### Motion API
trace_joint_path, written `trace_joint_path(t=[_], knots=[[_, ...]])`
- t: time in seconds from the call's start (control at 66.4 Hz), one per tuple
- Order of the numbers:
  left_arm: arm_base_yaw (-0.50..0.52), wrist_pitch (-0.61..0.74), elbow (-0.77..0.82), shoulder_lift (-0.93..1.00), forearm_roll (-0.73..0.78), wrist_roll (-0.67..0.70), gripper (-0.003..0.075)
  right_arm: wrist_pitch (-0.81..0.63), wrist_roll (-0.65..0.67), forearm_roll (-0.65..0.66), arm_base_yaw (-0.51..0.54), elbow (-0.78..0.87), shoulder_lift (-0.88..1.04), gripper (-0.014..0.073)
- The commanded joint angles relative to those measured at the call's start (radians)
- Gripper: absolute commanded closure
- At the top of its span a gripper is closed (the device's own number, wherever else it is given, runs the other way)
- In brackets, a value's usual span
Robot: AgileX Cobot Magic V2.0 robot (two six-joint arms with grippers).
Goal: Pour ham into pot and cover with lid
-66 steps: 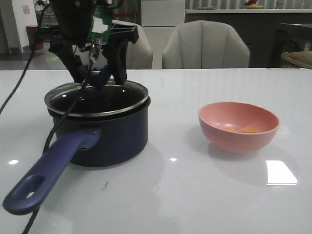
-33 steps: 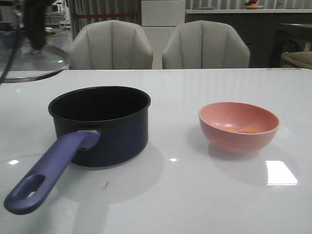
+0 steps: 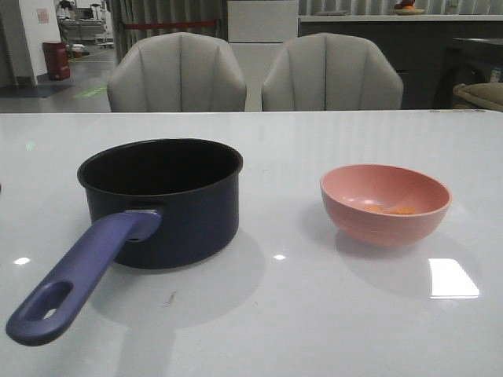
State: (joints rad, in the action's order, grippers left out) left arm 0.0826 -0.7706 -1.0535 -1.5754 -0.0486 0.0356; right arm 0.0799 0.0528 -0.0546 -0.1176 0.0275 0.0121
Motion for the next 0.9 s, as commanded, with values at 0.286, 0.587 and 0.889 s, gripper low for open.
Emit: trace_joint_path(t=[0.286, 0.587, 0.889], knots=[[0.007, 0.082, 0.001, -0.062, -0.018, -0.013, 0.0385, -0.08, -0.003, 0.012, -0.001, -0.005, 0.019, 0.0452], [0.007, 0.082, 0.001, -0.073, -0.018, -0.022, 0.0213, -0.08, -0.003, 0.012, -0.001, -0.005, 0.019, 0.0452], [0.007, 0.07, 0.001, -0.073, -0.018, -0.022, 0.0143, -0.08, -0.003, 0.012, -0.001, -0.005, 0.019, 0.0452]])
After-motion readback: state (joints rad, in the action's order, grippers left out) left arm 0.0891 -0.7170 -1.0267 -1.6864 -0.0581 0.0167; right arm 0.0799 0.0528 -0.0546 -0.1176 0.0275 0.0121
